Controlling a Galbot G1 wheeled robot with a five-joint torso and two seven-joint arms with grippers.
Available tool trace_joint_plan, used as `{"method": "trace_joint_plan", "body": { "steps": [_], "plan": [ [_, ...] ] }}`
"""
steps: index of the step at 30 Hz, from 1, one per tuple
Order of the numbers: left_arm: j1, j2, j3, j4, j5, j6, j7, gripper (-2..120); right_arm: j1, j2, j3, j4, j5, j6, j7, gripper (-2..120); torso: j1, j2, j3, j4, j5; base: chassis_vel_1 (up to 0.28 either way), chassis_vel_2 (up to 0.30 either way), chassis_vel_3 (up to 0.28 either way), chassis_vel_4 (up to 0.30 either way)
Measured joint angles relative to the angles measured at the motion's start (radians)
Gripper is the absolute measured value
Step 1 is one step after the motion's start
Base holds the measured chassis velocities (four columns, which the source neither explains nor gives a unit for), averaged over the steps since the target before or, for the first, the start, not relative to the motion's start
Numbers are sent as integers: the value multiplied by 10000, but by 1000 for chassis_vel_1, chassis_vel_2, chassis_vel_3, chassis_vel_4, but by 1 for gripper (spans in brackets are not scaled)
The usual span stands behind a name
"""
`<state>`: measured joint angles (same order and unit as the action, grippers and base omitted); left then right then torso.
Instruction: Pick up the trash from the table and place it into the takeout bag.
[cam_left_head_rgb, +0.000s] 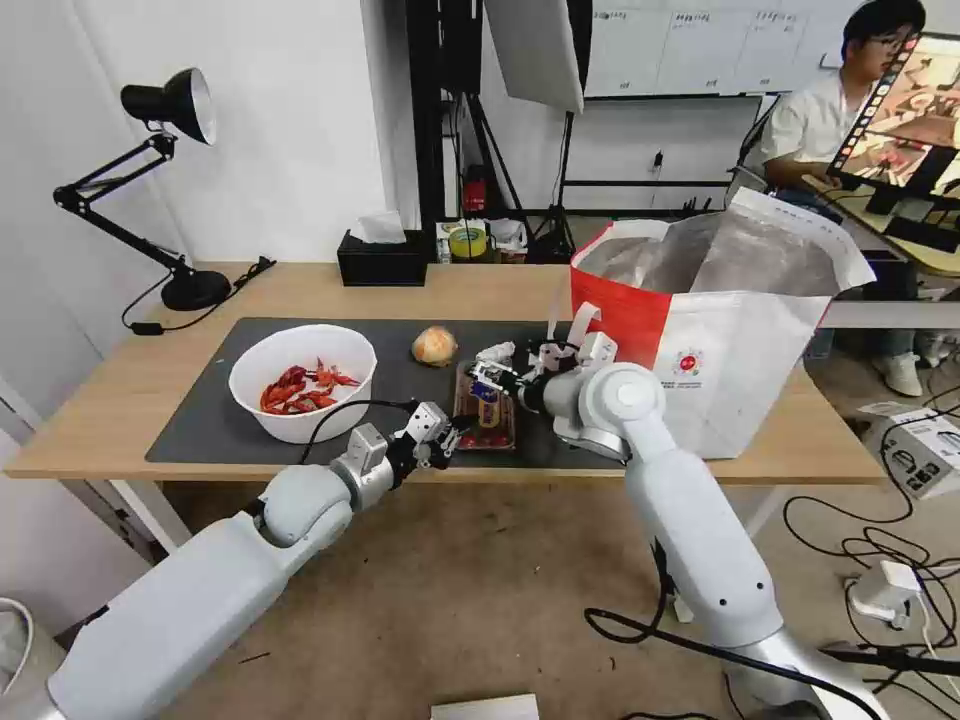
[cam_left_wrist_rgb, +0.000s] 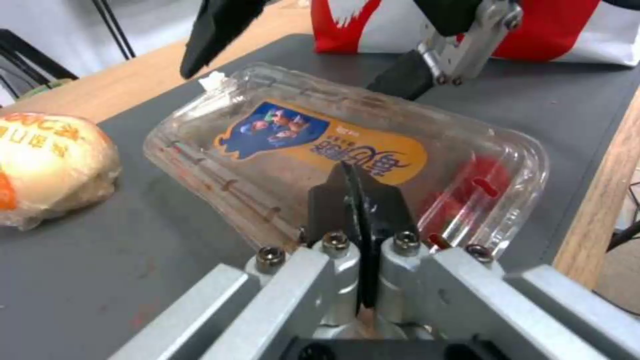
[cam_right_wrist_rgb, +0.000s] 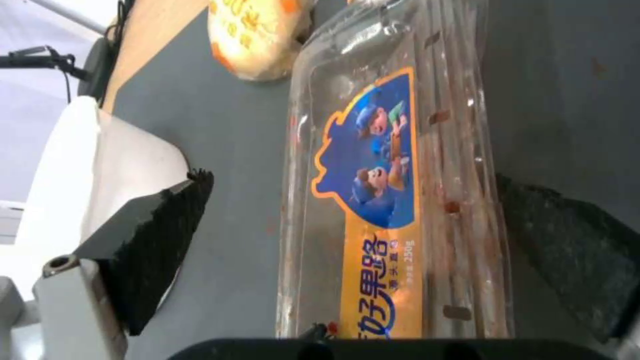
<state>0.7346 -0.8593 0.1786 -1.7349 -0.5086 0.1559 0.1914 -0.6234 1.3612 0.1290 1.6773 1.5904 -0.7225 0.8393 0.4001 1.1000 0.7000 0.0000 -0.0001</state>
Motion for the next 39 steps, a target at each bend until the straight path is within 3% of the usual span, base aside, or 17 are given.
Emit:
{"method": "trace_joint_plan", "body": {
  "steps": [23,39],
  "plan": [
    [86,95,-52,-104,27,-109,2,0,55,124,-198,-366,-54,14,17,97,-1,0,0,0,0,0,0,0,0],
    [125,216,-135,-189,9,-142,-6,0,-7,-11,-247,-383,-77,17,-19,41,-1,-2,0,0,1,0,0,0,0]
  ]
}}
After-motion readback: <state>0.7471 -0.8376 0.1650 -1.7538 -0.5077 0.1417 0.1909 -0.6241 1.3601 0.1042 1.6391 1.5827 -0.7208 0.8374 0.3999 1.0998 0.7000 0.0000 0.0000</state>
